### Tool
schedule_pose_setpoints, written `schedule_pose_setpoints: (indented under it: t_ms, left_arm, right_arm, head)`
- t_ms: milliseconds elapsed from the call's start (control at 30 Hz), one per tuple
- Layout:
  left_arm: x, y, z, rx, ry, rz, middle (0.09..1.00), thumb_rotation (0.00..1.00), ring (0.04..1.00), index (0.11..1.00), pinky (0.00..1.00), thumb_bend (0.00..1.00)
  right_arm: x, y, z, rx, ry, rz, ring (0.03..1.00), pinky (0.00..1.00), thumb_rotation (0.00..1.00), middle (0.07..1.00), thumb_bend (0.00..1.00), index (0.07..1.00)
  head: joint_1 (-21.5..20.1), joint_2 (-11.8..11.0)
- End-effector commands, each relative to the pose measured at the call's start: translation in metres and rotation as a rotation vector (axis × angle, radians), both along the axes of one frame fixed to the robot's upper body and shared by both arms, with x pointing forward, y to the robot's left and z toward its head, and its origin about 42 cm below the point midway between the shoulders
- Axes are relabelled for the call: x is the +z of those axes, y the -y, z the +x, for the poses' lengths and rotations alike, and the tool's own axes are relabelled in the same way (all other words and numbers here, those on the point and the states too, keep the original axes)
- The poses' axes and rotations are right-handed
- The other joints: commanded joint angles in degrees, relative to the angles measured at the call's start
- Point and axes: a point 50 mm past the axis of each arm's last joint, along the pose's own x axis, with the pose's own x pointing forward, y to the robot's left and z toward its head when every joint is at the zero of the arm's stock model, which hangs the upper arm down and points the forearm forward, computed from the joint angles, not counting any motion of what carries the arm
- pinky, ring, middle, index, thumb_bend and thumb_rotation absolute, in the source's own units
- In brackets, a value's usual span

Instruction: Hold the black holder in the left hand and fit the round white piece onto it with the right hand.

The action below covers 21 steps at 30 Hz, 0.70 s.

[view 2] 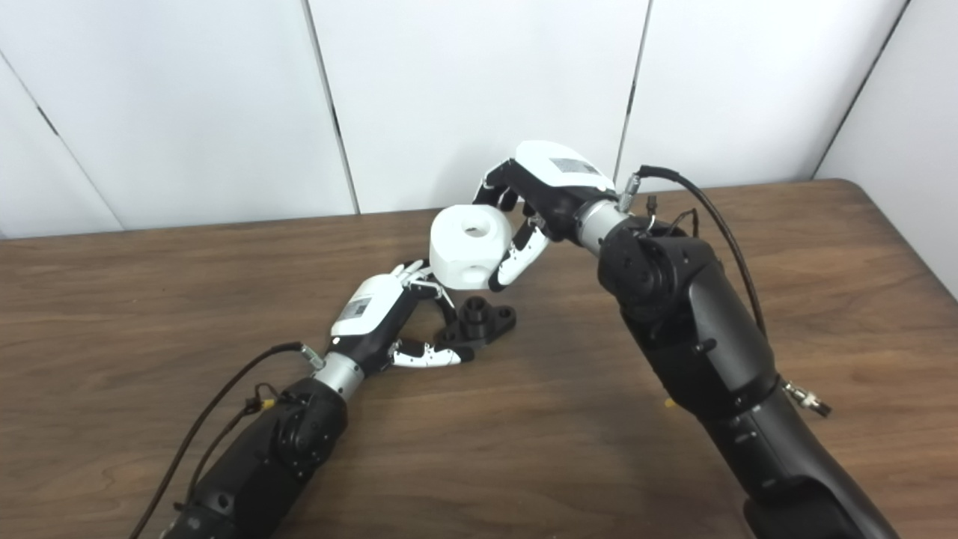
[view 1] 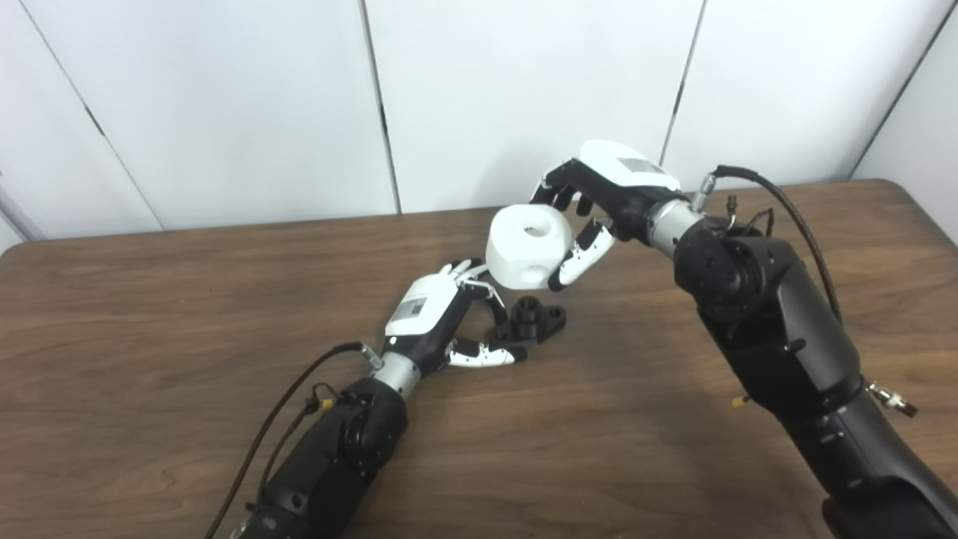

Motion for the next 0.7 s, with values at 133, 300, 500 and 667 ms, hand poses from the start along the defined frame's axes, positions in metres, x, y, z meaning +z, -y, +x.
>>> schedule_pose_setpoints:
  t_ms: [133, 300, 500, 667]
  left_arm:
    - [-0.032, 0.004, -0.021, -0.031, -0.098, 0.071, 0.895, 0.07, 0.963, 0.477, 1.00, 0.52]
    - [-0.032, 0.004, -0.021, -0.032, -0.094, 0.062, 0.892, 0.07, 0.960, 0.476, 1.00, 0.52]
    - [-0.030, 0.004, -0.022, -0.032, -0.097, 0.070, 0.895, 0.08, 0.963, 0.477, 1.00, 0.52]
    - [-0.030, 0.005, -0.023, -0.032, -0.104, 0.070, 0.897, 0.07, 0.965, 0.477, 1.00, 0.52]
  right_arm:
    - [0.019, 0.000, 0.003, -0.003, 0.072, -0.025, 0.696, 0.59, 0.13, 0.688, 0.52, 0.482]
    - [0.007, -0.001, 0.005, -0.003, 0.040, -0.037, 0.707, 0.62, 0.13, 0.687, 0.52, 0.482]
    - [0.000, -0.002, 0.006, -0.004, 0.029, -0.040, 0.705, 0.63, 0.13, 0.685, 0.52, 0.482]
    - [-0.002, -0.002, 0.006, -0.002, 0.024, -0.046, 0.714, 0.64, 0.13, 0.685, 0.52, 0.482]
  head:
    - [0.10, 0.04]
    - [0.29, 0.11]
    - [0.25, 0.30]
    - [0.42, 0.40]
